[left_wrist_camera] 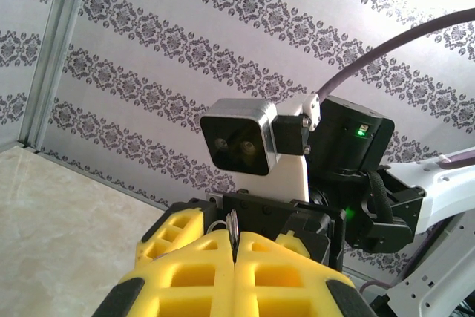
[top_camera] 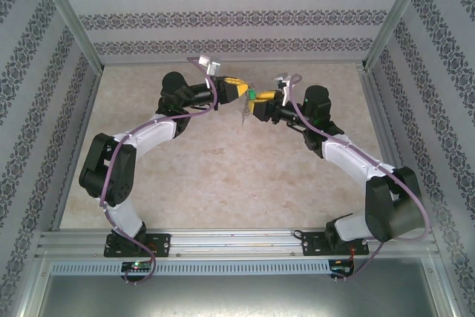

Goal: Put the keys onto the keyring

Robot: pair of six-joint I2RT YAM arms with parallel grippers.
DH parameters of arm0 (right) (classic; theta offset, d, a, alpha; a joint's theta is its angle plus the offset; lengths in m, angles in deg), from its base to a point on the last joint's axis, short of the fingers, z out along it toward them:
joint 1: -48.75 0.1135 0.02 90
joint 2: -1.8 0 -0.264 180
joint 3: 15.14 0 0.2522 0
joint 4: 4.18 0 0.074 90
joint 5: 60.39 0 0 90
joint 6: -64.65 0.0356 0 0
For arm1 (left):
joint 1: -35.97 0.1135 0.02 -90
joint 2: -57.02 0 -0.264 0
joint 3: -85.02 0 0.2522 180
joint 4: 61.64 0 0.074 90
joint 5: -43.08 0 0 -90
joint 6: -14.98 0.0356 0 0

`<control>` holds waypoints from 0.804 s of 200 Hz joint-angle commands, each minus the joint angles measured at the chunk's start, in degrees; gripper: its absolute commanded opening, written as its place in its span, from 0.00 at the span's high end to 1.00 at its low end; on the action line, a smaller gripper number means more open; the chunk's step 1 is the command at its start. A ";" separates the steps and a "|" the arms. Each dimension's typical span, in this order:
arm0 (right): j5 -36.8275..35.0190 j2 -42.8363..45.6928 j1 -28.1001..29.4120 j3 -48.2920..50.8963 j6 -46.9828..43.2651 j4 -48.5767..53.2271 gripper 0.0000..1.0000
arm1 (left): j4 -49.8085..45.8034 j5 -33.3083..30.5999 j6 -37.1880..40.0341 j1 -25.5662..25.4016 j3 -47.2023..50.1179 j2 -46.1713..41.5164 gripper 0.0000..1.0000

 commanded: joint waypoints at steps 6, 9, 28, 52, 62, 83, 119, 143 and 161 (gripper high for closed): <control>-0.38 -0.41 0.70 -2.29 -1.79 -1.26 0.47 | 4.55 1.58 -1.48 0.69 -0.36 0.32 1.00; -0.38 -0.37 0.71 -2.40 -1.80 -1.22 0.47 | 4.55 1.59 -1.47 0.71 -0.37 0.31 1.00; -0.30 -0.80 0.73 -3.00 -1.90 -1.09 0.51 | 4.65 1.84 -1.65 0.68 -0.37 0.44 1.00; 0.36 -1.08 0.84 -3.46 -2.21 -0.76 0.62 | 4.81 1.98 -1.87 0.68 -0.41 0.65 1.00; 0.75 -1.13 0.79 -3.52 -2.34 -0.65 0.68 | 4.93 2.00 -1.87 0.70 -0.42 0.74 1.00; 1.59 -1.02 0.82 -3.47 -2.75 -0.11 0.78 | 5.29 2.08 -2.28 0.68 -0.41 0.85 1.00; 2.60 0.15 0.88 -3.18 -4.29 2.16 0.95 | 5.81 2.29 -2.56 0.71 -0.62 0.87 1.00; 3.57 0.74 0.95 -3.12 -4.93 3.60 1.00 | 6.34 2.37 -2.96 0.83 -0.81 0.98 1.00; 4.31 1.12 0.94 -2.98 -5.32 4.47 1.00 | 6.79 2.53 -3.36 0.88 -1.11 1.08 1.00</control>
